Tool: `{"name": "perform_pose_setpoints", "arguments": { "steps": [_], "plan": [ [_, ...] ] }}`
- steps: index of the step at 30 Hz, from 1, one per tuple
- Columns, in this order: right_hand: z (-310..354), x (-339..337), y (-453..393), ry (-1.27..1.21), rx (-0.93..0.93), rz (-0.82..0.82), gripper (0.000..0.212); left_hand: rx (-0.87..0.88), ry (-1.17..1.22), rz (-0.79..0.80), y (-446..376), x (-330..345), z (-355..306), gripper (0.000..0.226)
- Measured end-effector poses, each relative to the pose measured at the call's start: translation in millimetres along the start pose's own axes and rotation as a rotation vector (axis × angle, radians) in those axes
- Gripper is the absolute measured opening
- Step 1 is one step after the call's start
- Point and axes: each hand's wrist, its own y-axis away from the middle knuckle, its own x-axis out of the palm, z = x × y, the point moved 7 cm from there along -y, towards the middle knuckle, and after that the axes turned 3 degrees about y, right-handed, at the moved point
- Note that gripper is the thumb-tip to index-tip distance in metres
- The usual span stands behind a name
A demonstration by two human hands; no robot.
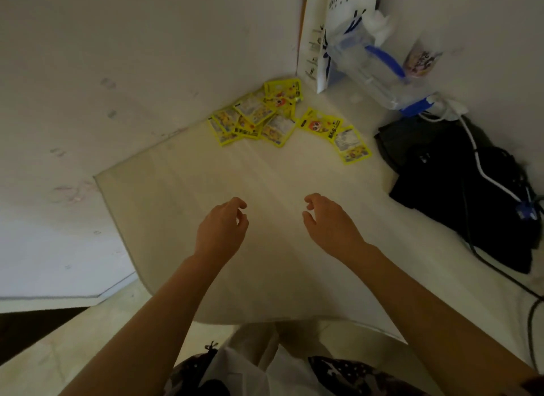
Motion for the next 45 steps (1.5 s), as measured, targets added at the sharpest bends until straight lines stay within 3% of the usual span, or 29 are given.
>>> {"name": "perform_pose_setpoints", "arguments": {
  "steps": [23,33,39,45],
  "plan": [
    [-48.6,-48.5,-211.6,0.14,0.025,0.07,0.037,0.169,-0.252,0.199,-249.8,11.2,-33.8,0.027],
    [-73.3,-44.9,-292.2,0.202,0.053,0.085,0.029,0.273,-0.38,0.211,-341.4,28.6,-45.9,0.047],
    [-86.4,-35.5,-323.1,0.258,0.095,0.092,0.047,0.487,-0.524,0.34,-373.0,47.1,-42.0,0.064],
    [-90.2,-27.2,-326.5,0.329,0.119,0.049,0.055,0.54,-0.468,0.263,-369.5,48.1,-33.9,0.055]
  ]
}}
